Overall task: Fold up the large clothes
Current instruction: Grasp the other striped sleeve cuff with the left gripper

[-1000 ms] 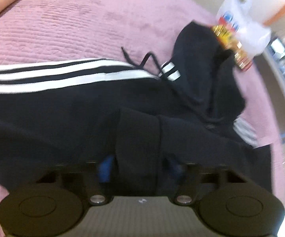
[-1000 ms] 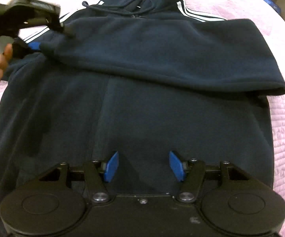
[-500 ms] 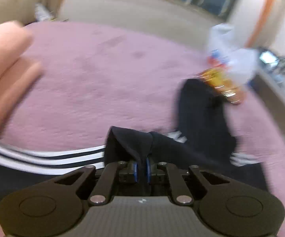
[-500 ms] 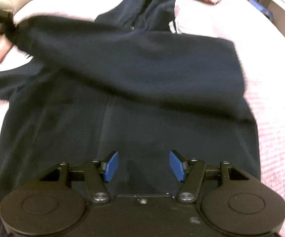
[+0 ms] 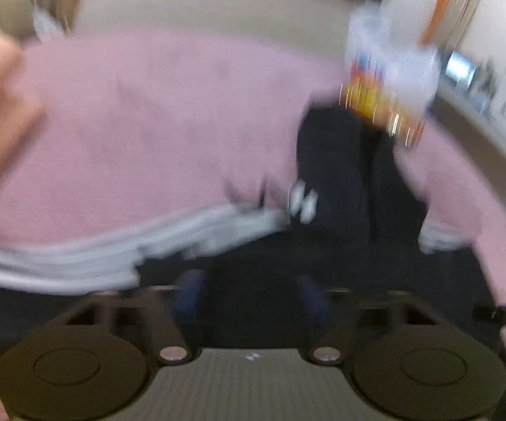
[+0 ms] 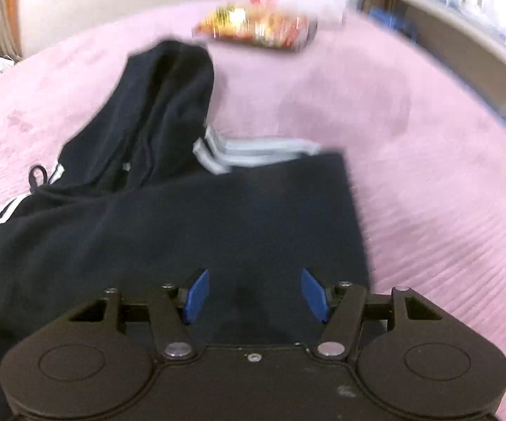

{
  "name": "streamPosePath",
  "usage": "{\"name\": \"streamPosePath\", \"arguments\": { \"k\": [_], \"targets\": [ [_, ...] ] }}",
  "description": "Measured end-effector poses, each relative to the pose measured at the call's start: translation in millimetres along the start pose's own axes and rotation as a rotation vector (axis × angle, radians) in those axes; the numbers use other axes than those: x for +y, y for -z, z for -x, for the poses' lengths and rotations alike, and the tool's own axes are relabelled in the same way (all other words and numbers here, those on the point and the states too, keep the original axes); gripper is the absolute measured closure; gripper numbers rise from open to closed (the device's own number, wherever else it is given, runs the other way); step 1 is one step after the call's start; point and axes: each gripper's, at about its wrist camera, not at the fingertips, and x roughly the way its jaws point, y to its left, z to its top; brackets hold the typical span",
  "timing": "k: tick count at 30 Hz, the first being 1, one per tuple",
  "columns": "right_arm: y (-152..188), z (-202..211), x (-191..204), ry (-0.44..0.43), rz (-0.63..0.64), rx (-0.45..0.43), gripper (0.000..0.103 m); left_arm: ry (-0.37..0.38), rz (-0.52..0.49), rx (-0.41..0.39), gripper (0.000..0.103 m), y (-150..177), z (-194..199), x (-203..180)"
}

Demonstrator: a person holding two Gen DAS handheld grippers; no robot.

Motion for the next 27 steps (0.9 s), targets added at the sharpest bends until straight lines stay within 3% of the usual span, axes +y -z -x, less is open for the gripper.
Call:
{"name": "streamPosePath", "arguments": {
  "k": [1, 2, 3, 7, 9, 13, 17, 20, 23, 25, 27],
  "targets": [
    [2, -14, 2, 0.006, -0.008, 0.062, 0.036, 0.002, 0.013, 0.072, 0.087, 4, -23, 1],
    [2, -25, 6, 0.02, -0.01, 0.115, 0.036, 0.003, 0.023, 0.116, 0.091, 11, -38, 4],
    [7, -38, 7, 0.031, -0.015, 0.175, 0.035, 0.005, 0.02, 0.09, 0.092, 18, -41, 5],
    [18, -35, 7, 0.028, 0.003, 0.128, 0.033, 0.024, 0.058, 0.036, 0.091, 28, -18, 12],
    [19, -28, 9, 0.027, 0.016, 0.118, 0.033, 0.033, 0.08, -0.023, 0.089, 32, 16, 20],
    [31, 16, 29, -0.029, 0.113, -0.001, 0.029, 0.023, 0.136, -0.128, 0.074, 48, 82, 50],
    [69, 35, 66, -0.09, 0.228, 0.028, 0.027, -0.069, 0.226, -0.179, 0.072, 62, 134, 88],
    [98, 30, 96, -0.107, 0.31, 0.092, 0.027, -0.192, 0.288, -0.234, 0.071, 68, 170, 123],
    [117, 26, 120, -0.071, 0.381, 0.099, 0.025, -0.312, 0.33, -0.303, 0.062, 63, 203, 160],
    [118, 27, 130, -0.056, 0.409, 0.087, 0.025, -0.358, 0.382, -0.359, 0.053, 56, 228, 188],
    [115, 27, 130, -0.058, 0.392, 0.106, 0.024, -0.388, 0.423, -0.406, 0.05, 48, 245, 213]
  ]
}}
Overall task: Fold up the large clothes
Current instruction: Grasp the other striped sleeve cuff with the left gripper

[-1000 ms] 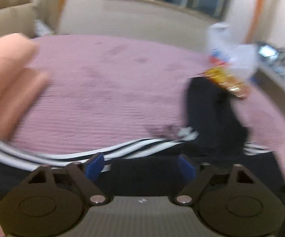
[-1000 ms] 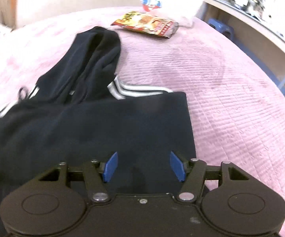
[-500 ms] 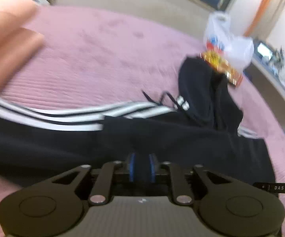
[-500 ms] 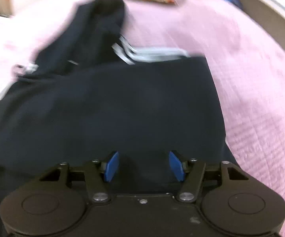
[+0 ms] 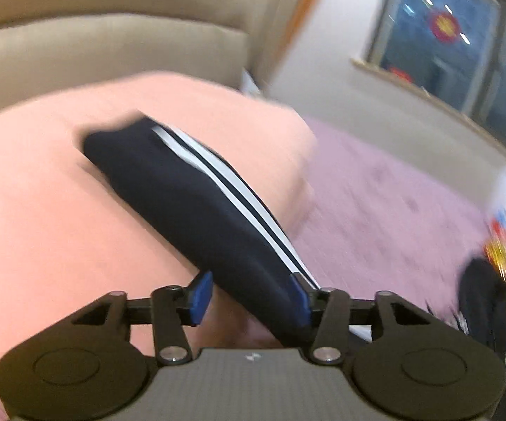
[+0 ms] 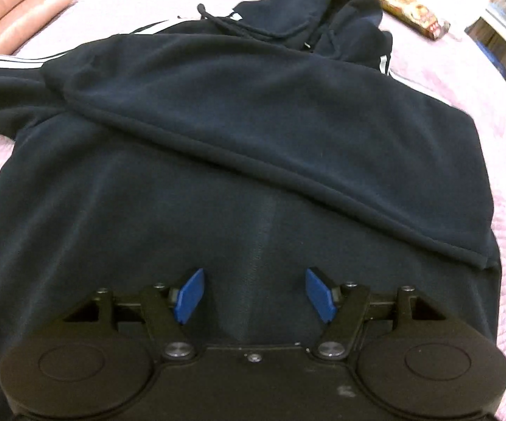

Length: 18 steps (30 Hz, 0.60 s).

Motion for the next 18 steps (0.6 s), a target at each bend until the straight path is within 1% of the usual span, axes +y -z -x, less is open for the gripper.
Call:
{"name": "streamPosePath", "arguments": {
  "k": [2, 4, 5, 7, 9, 12, 13, 14, 16, 17, 18],
  "targets": [
    [-3, -1, -6, -0.016, -0.026, 0.019, 0.023, -0.046, 0.038, -0.049, 0.045, -20, -3, 17],
    [-5, -3, -6, -0.025, -0.038, 0.028, 0.023, -0.077, 0.093, -0.091, 0.033, -37, -8, 35],
    [-5, -4, -5, -0.022, -0.033, 0.028, 0.023, -0.09, 0.117, -0.111, 0.03, -45, -13, 43],
    [-6, -6, -2, -0.008, -0.017, 0.025, 0.022, -0.138, 0.153, -0.136, 0.026, -57, -24, 55],
    [-1, -5, -1, 0.007, -0.008, 0.018, 0.022, -0.159, 0.193, -0.13, 0.026, -68, -40, 66],
    [3, -5, -1, 0.014, -0.018, 0.011, 0.021, -0.14, 0.258, -0.083, 0.028, -75, -68, 77],
    [4, -4, -1, 0.014, -0.02, 0.009, 0.021, -0.129, 0.269, -0.076, 0.031, -76, -74, 81],
    [6, -2, 0, 0.015, -0.021, 0.007, 0.021, -0.135, 0.271, -0.076, 0.037, -77, -79, 84],
    [8, 0, 1, 0.015, -0.021, 0.003, 0.021, -0.139, 0.217, -0.074, 0.081, -81, -85, 76],
    [8, 0, 1, 0.014, -0.02, 0.002, 0.021, -0.13, 0.194, -0.073, 0.086, -82, -85, 72],
    [9, 0, 1, 0.012, -0.019, -0.001, 0.02, -0.136, 0.168, -0.088, 0.088, -82, -82, 64]
  ]
}}
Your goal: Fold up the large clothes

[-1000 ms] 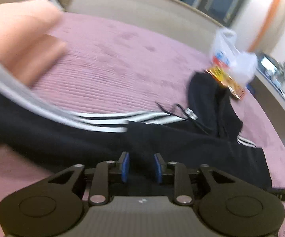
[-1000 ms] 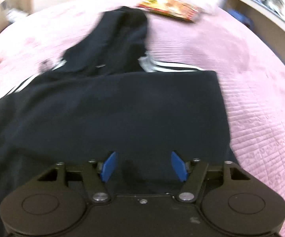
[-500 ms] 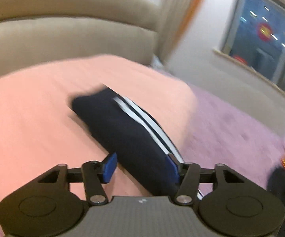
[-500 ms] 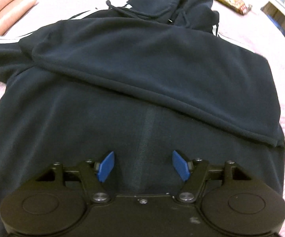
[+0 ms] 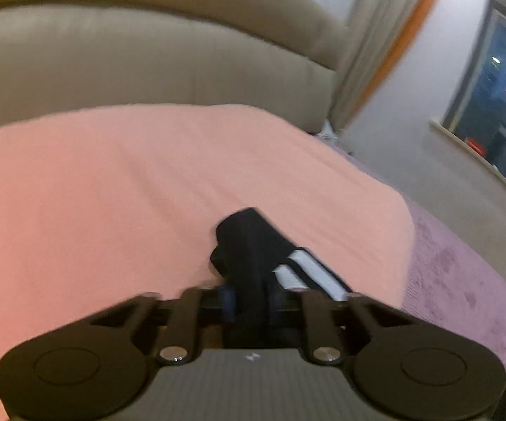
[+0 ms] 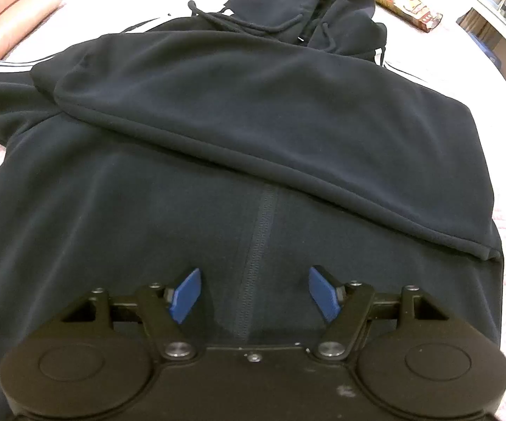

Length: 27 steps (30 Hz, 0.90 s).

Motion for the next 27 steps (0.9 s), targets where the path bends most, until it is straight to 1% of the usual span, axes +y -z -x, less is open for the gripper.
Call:
{"name": "streamPosePath", "arguments": {
  "k": [3, 5, 6, 8, 9, 12, 14, 17, 20, 23, 24, 25, 26, 27],
  "targets": [
    [1, 1, -3, -0.011, 0.004, -0.005, 0.02, 0.023, -0.075, -0.053, 0.09, 4, 23, -23],
    [1, 5, -7, -0.032, -0.014, -0.009, 0.022, 0.075, -0.115, -0.068, 0.09, 11, 39, -46],
    [1, 8, -10, -0.049, -0.036, -0.017, 0.022, 0.1, -0.14, -0.068, 0.09, 17, 47, -57],
    [5, 20, -18, -0.115, -0.09, -0.049, 0.022, 0.15, -0.201, -0.061, 0.09, 36, 61, -85],
    [8, 25, -19, -0.132, -0.099, -0.063, 0.022, 0.173, -0.243, -0.046, 0.09, 49, 67, -101],
    [16, 36, -17, -0.143, -0.078, -0.092, 0.022, 0.257, -0.339, 0.001, 0.09, 93, 79, -145],
    [22, 37, -19, -0.152, -0.062, -0.087, 0.023, 0.313, -0.384, 0.045, 0.09, 126, 81, -177],
    [30, 36, -33, -0.161, -0.065, -0.072, 0.022, 0.399, -0.429, 0.121, 0.09, 180, 87, -227],
    [37, 40, -63, -0.146, -0.102, -0.069, 0.023, 0.517, -0.436, 0.177, 0.091, 224, 95, -286],
    [37, 48, -98, -0.111, -0.147, -0.084, 0.023, 0.647, -0.465, 0.193, 0.091, 262, 128, -342],
    [36, 50, -109, -0.099, -0.161, -0.089, 0.023, 0.693, -0.48, 0.202, 0.089, 275, 136, -361],
    [35, 53, -121, -0.085, -0.179, -0.094, 0.023, 0.747, -0.501, 0.221, 0.08, 287, 145, -377],
    [35, 54, -134, -0.071, -0.196, -0.099, 0.023, 0.794, -0.525, 0.246, 0.072, 306, 155, -386],
    [35, 55, -144, -0.06, -0.209, -0.102, 0.023, 0.836, -0.552, 0.282, 0.049, 320, 160, -398]
  ]
}}
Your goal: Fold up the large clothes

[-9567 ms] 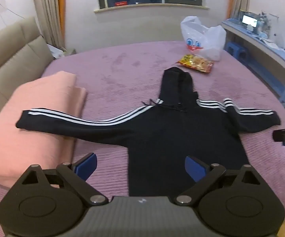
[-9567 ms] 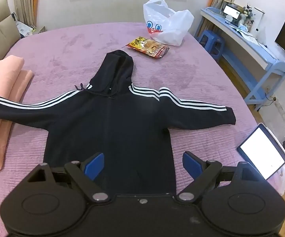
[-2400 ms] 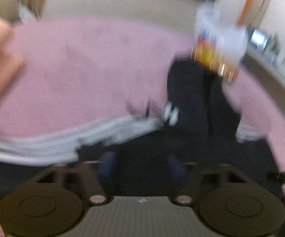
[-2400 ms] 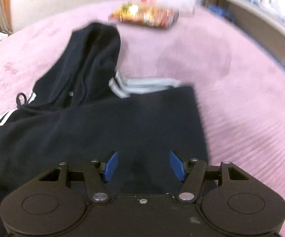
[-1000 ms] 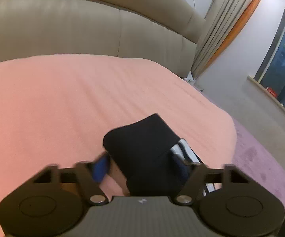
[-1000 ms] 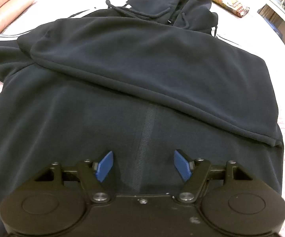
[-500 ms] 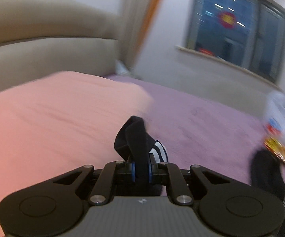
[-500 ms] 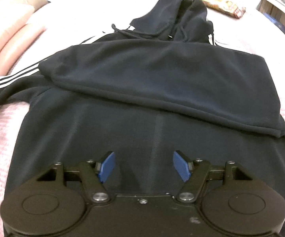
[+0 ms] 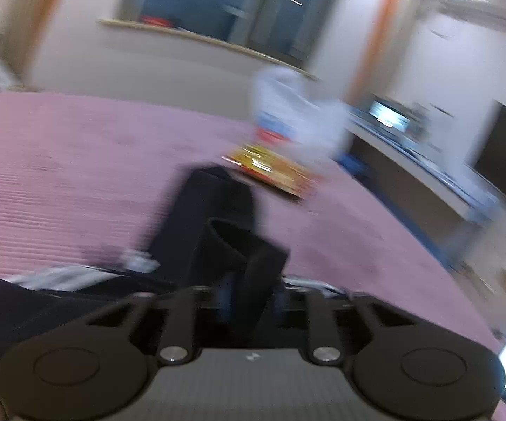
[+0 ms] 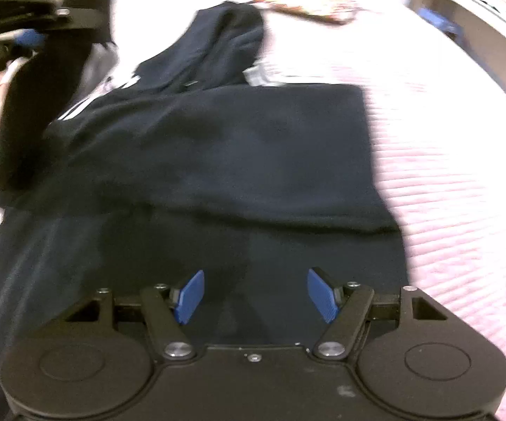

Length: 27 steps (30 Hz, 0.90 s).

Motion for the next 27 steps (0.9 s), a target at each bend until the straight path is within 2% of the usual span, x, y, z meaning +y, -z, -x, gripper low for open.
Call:
{"name": "streamPosePath", "arguments": {
  "k": [1, 2, 4, 7, 10, 13, 17, 22, 23, 24, 25, 27],
  "targets": [
    [-3, 1, -12, 0.012, -0.016, -0.005, 0.023, 0.022, -0.014, 0.03, 0.026, 13, -3, -12],
    [-4, 0, -21, 0.019, -0.028, -0.008, 0.023, 0.025, -0.032, 0.053, 0.021, 21, -7, -19],
    [-9, -3, -36, 0.026, -0.05, -0.009, 0.023, 0.007, -0.052, 0.088, 0.021, 40, -10, -22],
    [-18, -10, -49, -0.004, -0.088, -0.018, 0.022, -0.05, 0.035, 0.168, 0.023, 64, 2, 10],
    [-36, -20, -51, -0.074, -0.118, -0.034, 0.021, -0.121, 0.137, 0.219, 0.024, 83, 20, 51],
    [-63, -41, -44, -0.166, -0.147, -0.046, 0.021, -0.211, 0.192, 0.253, 0.025, 94, 45, 84],
    [-95, -72, -23, -0.308, -0.166, -0.023, 0.021, -0.311, 0.263, 0.26, 0.025, 107, 84, 117],
    [-105, -108, -6, -0.301, -0.209, 0.053, 0.019, -0.349, 0.315, 0.247, 0.025, 107, 93, 134],
    [-105, -106, -3, -0.316, -0.195, 0.034, 0.039, -0.352, 0.316, 0.245, 0.025, 106, 92, 136],
    [-104, -101, 1, -0.353, -0.174, 0.014, 0.088, -0.355, 0.316, 0.242, 0.025, 105, 92, 137],
    [-105, -97, 4, -0.385, -0.154, 0.016, 0.097, -0.358, 0.315, 0.239, 0.027, 102, 90, 136],
    [-108, -73, 10, -0.374, -0.108, -0.044, 0.097, -0.362, 0.311, 0.226, 0.03, 99, 92, 136]
  ]
}}
